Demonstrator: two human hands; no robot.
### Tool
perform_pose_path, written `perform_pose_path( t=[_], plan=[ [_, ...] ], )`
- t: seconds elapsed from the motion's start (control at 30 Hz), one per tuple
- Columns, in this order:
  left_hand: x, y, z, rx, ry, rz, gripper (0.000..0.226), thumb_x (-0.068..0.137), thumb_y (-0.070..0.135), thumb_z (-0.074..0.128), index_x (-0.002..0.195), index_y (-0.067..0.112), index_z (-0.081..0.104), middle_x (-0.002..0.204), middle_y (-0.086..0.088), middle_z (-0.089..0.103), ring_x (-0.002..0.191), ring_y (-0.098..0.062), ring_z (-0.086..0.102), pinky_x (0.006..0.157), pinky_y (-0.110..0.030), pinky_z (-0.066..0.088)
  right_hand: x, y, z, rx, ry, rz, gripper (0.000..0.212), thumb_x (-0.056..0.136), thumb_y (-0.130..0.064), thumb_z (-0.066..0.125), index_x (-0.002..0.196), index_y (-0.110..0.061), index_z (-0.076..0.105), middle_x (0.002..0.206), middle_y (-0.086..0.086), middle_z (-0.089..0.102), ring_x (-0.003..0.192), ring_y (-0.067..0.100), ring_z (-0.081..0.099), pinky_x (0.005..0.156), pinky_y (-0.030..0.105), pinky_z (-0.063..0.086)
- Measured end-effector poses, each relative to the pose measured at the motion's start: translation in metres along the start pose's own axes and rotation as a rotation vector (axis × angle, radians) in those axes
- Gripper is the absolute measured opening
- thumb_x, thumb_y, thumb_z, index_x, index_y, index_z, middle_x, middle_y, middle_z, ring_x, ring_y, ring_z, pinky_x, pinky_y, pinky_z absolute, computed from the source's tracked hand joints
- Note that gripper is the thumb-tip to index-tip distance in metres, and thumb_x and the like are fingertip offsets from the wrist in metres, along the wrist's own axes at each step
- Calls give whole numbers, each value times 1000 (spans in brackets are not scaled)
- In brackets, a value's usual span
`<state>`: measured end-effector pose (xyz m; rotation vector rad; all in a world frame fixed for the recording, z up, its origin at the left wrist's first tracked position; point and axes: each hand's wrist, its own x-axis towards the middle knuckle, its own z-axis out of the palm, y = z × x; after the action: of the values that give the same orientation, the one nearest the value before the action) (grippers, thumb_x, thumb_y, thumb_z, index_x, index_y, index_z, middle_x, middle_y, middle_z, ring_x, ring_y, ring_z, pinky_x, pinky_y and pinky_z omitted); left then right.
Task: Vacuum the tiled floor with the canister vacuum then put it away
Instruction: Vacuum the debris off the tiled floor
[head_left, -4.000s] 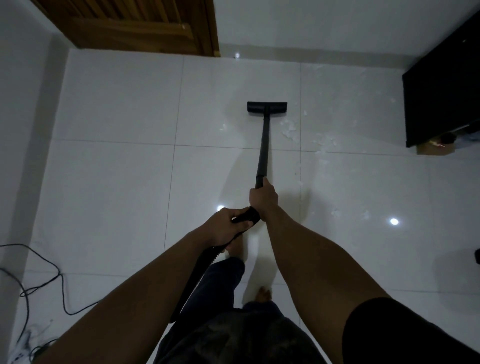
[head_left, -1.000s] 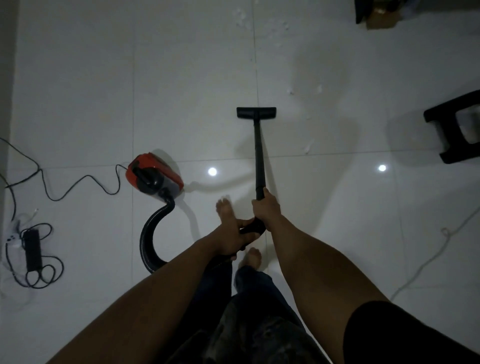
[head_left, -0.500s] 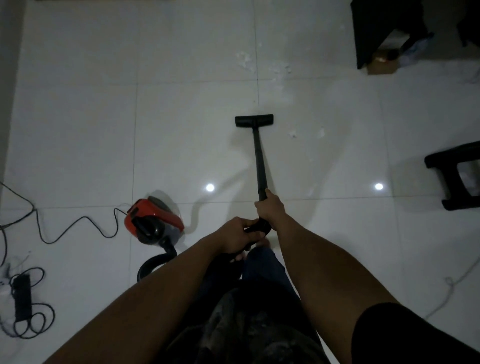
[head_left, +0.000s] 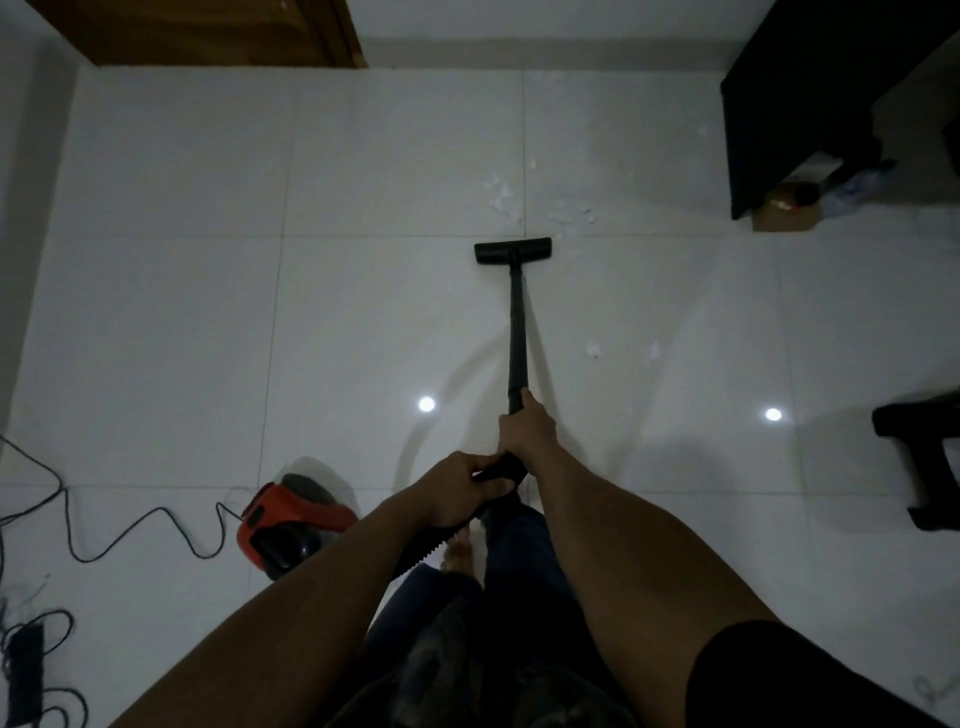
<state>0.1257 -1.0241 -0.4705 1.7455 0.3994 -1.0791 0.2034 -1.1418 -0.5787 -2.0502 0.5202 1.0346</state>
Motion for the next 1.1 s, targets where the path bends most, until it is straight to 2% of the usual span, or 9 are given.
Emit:
perform_pose_path(
  t=[0.1,0.33,0.47,0.5,0.6,0.67,0.77,0.93,1.1],
  plan=[
    [20,24,-18,-46,12,-20,48,100,34,58,145,20,49,76,-3,62,44,-12,54,42,-21,45,23,-28,-16,16,7,3,71,97,-14,47,160,-30,17,144,11,50,96,21,56,72,29,48],
    [53,53,-61,-73,9,-34,40,100,33,58,137,17,54,63,-2,65,45,-19,56,45,-27,50,55,-80,-30,44,37,-2,69,99,-19,48,159,-33,18,142,10,52,107,25,60,85,34,53],
    [74,61,-92,-69,54,-41,62,93,46,63,136,3,52,116,-38,58,82,-44,69,41,-27,51,75,-114,-35,45,27,-15,69,98,-17,48,159,-30,19,144,10,51,108,24,59,79,29,48],
    [78,63,-101,-63,47,-31,58,93,45,64,133,4,55,116,-39,57,81,-40,70,40,-27,51,79,-122,-37,32,20,-15,69,98,-17,48,159,-29,19,144,10,51,108,24,58,76,28,46],
    [83,75,-122,-49,13,-17,22,99,31,61,115,16,62,79,-19,66,44,-12,58,40,-25,48,89,-137,-36,12,12,-3,67,100,-18,49,160,-27,20,145,9,50,103,23,57,69,22,42],
    [85,79,-136,-73,-5,-30,19,99,31,60,112,17,61,74,-16,64,43,-17,55,42,-30,48,95,-150,-33,19,25,5,66,100,-19,49,159,-27,21,143,8,52,92,18,52,60,19,40],
    [91,80,-161,-81,3,-24,27,100,31,59,126,28,53,72,-16,64,46,-23,56,43,-31,49,105,-173,-27,48,59,14,66,100,-19,50,159,-27,22,139,9,54,91,18,52,70,24,43],
    [101,81,-198,-16,-15,-2,44,98,36,59,141,25,52,83,-26,70,48,-25,60,50,-32,52,115,-202,-18,70,86,33,67,99,-19,50,159,-26,22,137,10,56,111,27,59,76,27,46],
    [113,92,-224,-25,-7,47,34,97,35,60,131,33,57,84,-29,71,54,-35,61,61,-47,58,128,-229,-23,77,110,38,65,99,-18,50,158,-24,24,140,9,55,115,26,58,75,25,44]
  ],
)
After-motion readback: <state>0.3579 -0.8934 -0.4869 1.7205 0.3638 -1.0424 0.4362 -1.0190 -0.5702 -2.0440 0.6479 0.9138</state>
